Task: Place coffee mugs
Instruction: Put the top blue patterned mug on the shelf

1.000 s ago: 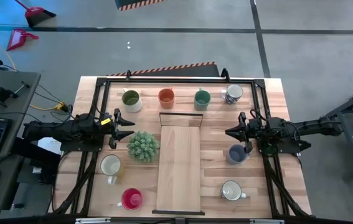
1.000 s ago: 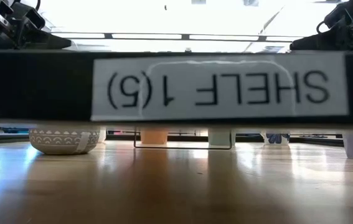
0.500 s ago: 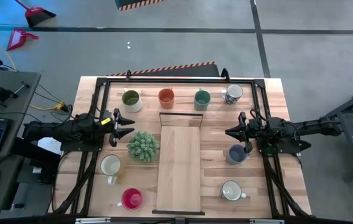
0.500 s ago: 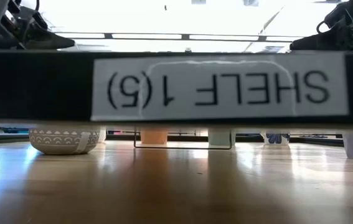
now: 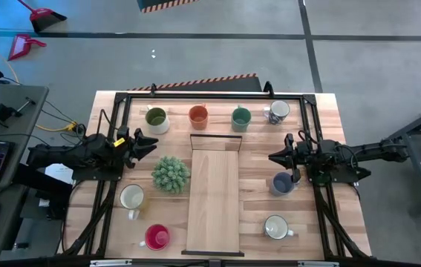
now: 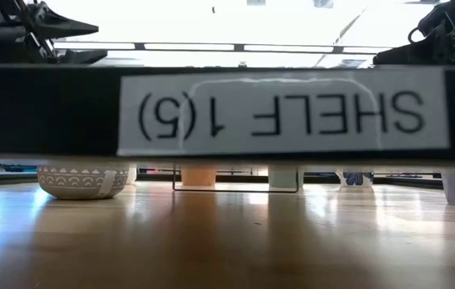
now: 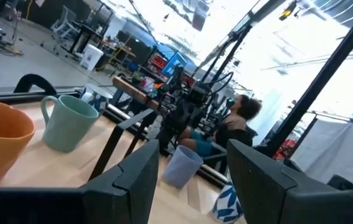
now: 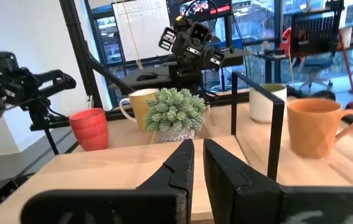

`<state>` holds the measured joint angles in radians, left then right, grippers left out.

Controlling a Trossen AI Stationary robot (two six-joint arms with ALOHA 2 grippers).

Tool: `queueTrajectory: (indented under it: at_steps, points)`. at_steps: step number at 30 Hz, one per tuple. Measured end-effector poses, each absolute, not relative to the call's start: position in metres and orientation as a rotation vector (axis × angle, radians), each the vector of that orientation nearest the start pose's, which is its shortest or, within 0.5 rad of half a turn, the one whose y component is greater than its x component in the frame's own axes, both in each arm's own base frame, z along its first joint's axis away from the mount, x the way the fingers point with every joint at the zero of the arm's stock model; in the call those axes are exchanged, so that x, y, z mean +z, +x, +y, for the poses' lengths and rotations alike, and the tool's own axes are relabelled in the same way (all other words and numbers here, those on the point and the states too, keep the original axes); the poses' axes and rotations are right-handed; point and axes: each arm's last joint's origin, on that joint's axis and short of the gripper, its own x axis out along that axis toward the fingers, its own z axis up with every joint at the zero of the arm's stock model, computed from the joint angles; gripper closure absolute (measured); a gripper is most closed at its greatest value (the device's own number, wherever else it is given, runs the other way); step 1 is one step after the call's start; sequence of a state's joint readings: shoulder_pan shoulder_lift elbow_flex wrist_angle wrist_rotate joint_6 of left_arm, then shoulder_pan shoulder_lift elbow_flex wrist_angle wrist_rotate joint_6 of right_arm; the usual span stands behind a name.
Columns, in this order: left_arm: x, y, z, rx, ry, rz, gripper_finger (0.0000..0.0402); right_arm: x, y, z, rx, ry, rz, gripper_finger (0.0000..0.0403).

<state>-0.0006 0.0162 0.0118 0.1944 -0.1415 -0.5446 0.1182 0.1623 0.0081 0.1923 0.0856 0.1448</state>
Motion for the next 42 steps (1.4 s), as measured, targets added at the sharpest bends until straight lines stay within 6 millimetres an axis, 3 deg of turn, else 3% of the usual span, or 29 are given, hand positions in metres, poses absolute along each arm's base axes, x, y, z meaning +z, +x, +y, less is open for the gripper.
queueTrajectory:
  at_steps: [5,11,18,23,28,37,42]
  points:
    - [0.184,0.096,0.004,0.101,-0.455,-0.207,0.0222,0.166,0.107,0.010,0.030,0.203,0.023,0.0380]
    - [0.183,0.095,0.008,0.237,-0.354,-0.219,0.0222,0.162,0.107,0.010,0.007,0.204,0.060,0.0380]
    - [0.185,0.095,0.008,0.247,-0.353,-0.238,0.0222,0.173,0.107,0.007,-0.090,0.256,-0.036,0.0379]
    - [0.199,0.091,0.008,0.212,-0.363,-0.353,0.0222,0.215,0.101,0.004,-0.142,0.193,-0.181,0.0379]
    - [0.222,0.087,0.006,0.169,-0.274,-0.389,0.0222,0.257,0.099,0.003,-0.194,0.121,-0.196,0.0379]
    - [0.269,0.096,0.012,0.288,-0.143,-0.180,0.0222,0.324,0.116,-0.006,-0.552,0.021,0.161,0.0379]
    - [0.290,0.106,0.022,0.382,-0.128,-0.045,0.0222,0.350,0.123,-0.018,-0.698,0.014,0.379,0.0379]
